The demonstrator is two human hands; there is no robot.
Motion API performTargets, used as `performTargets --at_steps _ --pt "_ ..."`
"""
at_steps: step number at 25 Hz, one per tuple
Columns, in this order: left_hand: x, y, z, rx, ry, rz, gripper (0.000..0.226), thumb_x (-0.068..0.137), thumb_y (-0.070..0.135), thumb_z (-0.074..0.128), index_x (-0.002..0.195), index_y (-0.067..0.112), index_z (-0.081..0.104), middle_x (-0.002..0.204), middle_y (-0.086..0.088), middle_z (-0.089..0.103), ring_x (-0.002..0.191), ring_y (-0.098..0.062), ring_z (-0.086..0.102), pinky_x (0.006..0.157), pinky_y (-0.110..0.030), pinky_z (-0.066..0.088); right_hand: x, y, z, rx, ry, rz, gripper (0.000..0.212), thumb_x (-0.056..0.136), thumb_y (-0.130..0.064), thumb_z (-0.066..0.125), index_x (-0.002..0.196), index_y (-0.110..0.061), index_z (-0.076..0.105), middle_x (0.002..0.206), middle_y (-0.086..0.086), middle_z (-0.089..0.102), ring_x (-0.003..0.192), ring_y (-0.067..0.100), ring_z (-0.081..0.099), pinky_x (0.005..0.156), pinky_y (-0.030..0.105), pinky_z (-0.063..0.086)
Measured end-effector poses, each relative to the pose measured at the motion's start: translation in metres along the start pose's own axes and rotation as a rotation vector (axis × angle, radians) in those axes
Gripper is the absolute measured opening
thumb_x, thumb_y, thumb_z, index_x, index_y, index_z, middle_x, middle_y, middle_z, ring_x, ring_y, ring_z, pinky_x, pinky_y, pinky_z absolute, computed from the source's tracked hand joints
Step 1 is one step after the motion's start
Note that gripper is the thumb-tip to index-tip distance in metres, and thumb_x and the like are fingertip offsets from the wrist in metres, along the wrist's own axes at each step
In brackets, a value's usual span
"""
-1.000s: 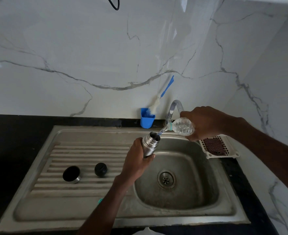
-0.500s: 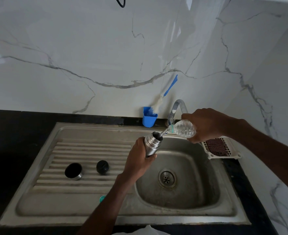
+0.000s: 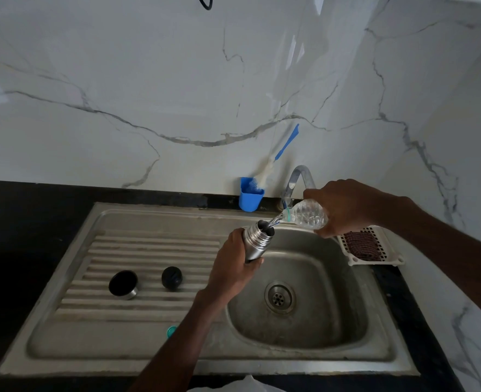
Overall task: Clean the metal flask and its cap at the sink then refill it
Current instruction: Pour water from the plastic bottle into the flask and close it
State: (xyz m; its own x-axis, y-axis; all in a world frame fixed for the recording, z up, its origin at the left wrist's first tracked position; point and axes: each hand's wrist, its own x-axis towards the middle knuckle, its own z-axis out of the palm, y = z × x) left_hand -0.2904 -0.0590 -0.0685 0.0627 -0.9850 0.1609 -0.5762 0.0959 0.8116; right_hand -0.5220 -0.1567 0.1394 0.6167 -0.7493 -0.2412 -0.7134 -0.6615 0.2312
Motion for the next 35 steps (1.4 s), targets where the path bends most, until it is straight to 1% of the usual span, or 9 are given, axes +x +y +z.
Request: performTargets --at_steps 3,8,12,15,19,21,25,32,35 --pt "0.000 -0.001 0.000 0.006 0.001 0.002 0.066 0.082 0.030 0.086 0.135 0.019 0.048 0.123 0.003 0.061 0.106 -0.012 0.061 0.079 -0.017 0.045 0.000 0.000 0.000 0.003 -0.014 0.002 0.074 0.069 -0.066 0.076 0.130 -0.038 0.044 0.087 -0.013 0.054 0.079 0.009 0.056 0.069 0.025 0.038" --pt "0.001 0.000 0.000 0.013 0.007 0.018 0.066 0.081 0.032 0.085 0.134 0.021 0.048 0.122 0.003 0.061 0.105 -0.012 0.061 0.085 -0.031 0.054 0.002 -0.002 -0.003 0.010 -0.043 -0.003 0.078 0.072 -0.064 0.077 0.137 -0.037 0.043 0.085 -0.015 0.052 0.081 0.008 0.056 0.068 0.024 0.037" --pt "0.000 0.001 -0.001 0.010 0.004 0.022 0.065 0.082 0.032 0.086 0.133 0.020 0.049 0.122 0.004 0.061 0.105 -0.012 0.061 0.082 -0.026 0.051 0.004 -0.003 -0.006 0.016 -0.069 -0.006 0.082 0.074 -0.062 0.078 0.142 -0.035 0.041 0.083 -0.016 0.052 0.075 0.003 0.053 0.060 0.017 0.030" --pt "-0.001 0.001 -0.002 0.016 0.002 0.023 0.066 0.082 0.031 0.086 0.135 0.019 0.049 0.123 0.004 0.061 0.105 -0.011 0.061 0.082 -0.020 0.048 0.006 -0.004 -0.006 0.005 -0.078 -0.001 0.084 0.073 -0.062 0.079 0.143 -0.035 0.041 0.083 -0.016 0.049 0.076 0.003 0.052 0.062 0.019 0.033" --pt "0.000 0.001 -0.002 0.029 0.006 0.021 0.067 0.082 0.032 0.086 0.136 0.019 0.048 0.124 0.003 0.061 0.105 -0.010 0.060 0.080 -0.016 0.046 0.006 -0.007 -0.009 -0.021 -0.098 0.003 0.087 0.074 -0.062 0.079 0.146 -0.034 0.040 0.105 -0.008 0.067 0.077 0.004 0.052 0.061 0.017 0.032" --pt "0.001 0.002 -0.003 0.026 0.009 0.016 0.067 0.082 0.032 0.086 0.136 0.018 0.048 0.124 0.003 0.061 0.105 -0.010 0.060 0.080 -0.018 0.047 0.006 -0.009 -0.011 -0.021 -0.107 0.002 0.087 0.074 -0.061 0.080 0.146 -0.034 0.040 0.112 -0.007 0.069 0.076 0.003 0.050 0.060 0.015 0.029" --pt "0.000 0.002 -0.004 0.036 0.007 0.024 0.068 0.082 0.033 0.085 0.136 0.018 0.047 0.125 0.001 0.062 0.106 -0.013 0.062 0.085 -0.030 0.055 0.009 -0.014 -0.016 -0.039 -0.124 0.010 0.085 0.074 -0.060 0.080 0.145 -0.035 0.041 0.113 -0.007 0.067 0.083 0.007 0.053 0.070 0.022 0.038" --pt "-0.003 0.002 -0.007 0.038 0.014 0.006 0.068 0.082 0.033 0.086 0.137 0.018 0.048 0.125 0.001 0.062 0.108 -0.014 0.062 0.086 -0.029 0.054 0.014 -0.023 -0.026 -0.064 -0.149 -0.011 0.076 0.071 -0.059 0.080 0.136 -0.037 0.047 0.106 -0.011 0.065 0.085 0.008 0.054 0.075 0.025 0.041" --pt "-0.004 0.002 -0.008 0.039 0.013 -0.003 0.067 0.082 0.033 0.086 0.135 0.018 0.048 0.123 0.001 0.062 0.107 -0.014 0.062 0.084 -0.027 0.051 0.020 -0.027 -0.027 -0.080 -0.157 -0.014 0.079 0.069 -0.061 0.079 0.138 -0.038 0.047 0.111 -0.010 0.068 0.091 0.010 0.061 0.079 0.027 0.050"
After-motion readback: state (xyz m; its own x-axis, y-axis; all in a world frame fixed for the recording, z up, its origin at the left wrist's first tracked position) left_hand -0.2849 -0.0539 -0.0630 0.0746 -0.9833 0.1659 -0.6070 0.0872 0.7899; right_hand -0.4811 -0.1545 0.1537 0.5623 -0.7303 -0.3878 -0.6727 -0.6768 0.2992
